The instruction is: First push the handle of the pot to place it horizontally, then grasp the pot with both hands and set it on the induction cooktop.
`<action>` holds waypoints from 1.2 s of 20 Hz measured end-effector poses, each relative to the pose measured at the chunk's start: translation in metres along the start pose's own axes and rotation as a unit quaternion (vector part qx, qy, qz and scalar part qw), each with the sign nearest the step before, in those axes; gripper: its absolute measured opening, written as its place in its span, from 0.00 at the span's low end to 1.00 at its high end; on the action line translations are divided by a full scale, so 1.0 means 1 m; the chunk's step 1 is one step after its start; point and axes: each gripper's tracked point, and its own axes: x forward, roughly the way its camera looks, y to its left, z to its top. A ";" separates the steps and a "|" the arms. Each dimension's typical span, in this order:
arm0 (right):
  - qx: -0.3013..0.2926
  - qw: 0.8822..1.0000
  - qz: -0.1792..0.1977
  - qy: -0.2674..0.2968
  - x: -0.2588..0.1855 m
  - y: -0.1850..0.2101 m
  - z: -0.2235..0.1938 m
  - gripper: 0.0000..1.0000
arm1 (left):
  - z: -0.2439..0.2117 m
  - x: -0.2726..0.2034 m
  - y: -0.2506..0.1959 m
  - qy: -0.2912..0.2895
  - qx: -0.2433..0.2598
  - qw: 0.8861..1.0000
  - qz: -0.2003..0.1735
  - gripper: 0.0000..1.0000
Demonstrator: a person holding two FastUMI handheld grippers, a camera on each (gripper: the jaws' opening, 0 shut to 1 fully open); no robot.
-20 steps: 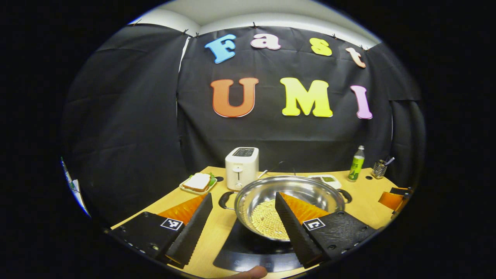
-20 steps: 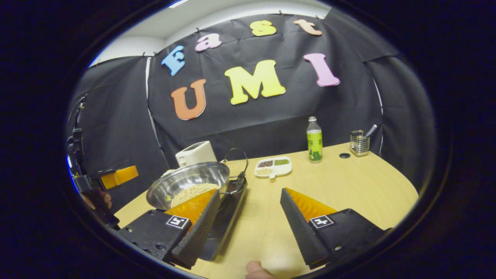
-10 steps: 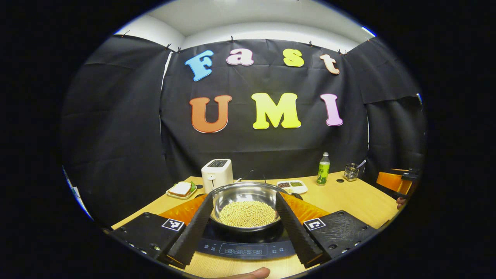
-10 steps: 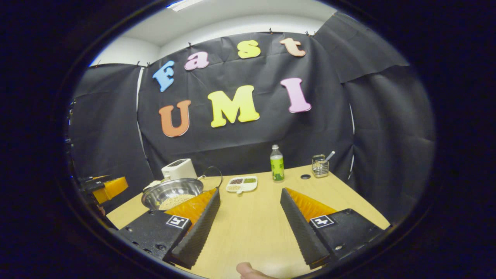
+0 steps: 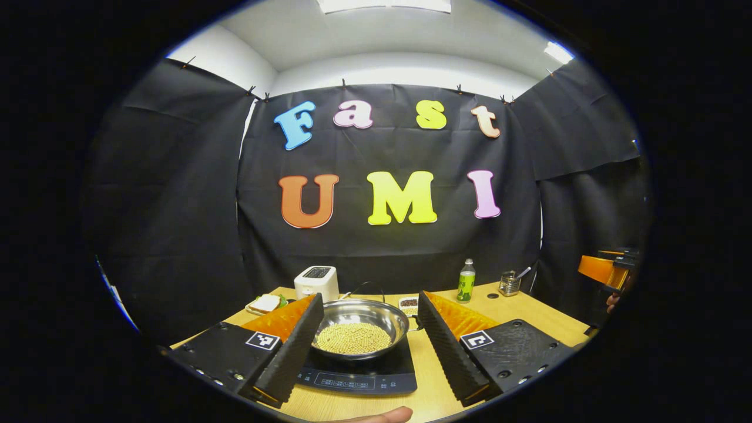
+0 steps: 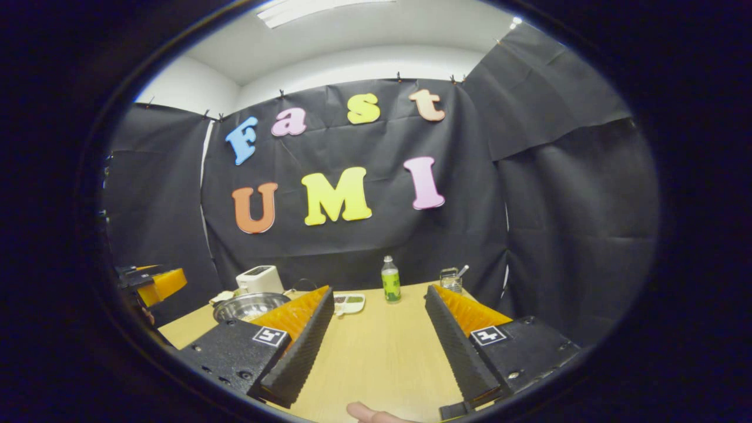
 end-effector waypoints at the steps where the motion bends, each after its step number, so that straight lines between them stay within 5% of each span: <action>1: -0.013 1.000 -0.012 -0.007 -0.006 -0.005 0.005 0.98 | 0.006 -0.002 -0.004 -0.005 -0.002 1.000 -0.004 0.96; 7: -0.017 0.998 -0.008 -0.053 -0.038 0.000 0.041 0.96 | 0.025 -0.024 -0.010 -0.025 0.010 1.000 -0.006 0.96; 13: -0.012 0.997 -0.056 -0.057 -0.044 -0.028 0.041 0.96 | 0.048 -0.038 -0.008 -0.051 -0.001 0.999 -0.014 0.95; 24: -0.020 0.998 -0.022 -0.053 -0.049 -0.012 0.042 0.96 | 0.036 -0.037 -0.008 -0.038 0.015 0.999 -0.012 0.96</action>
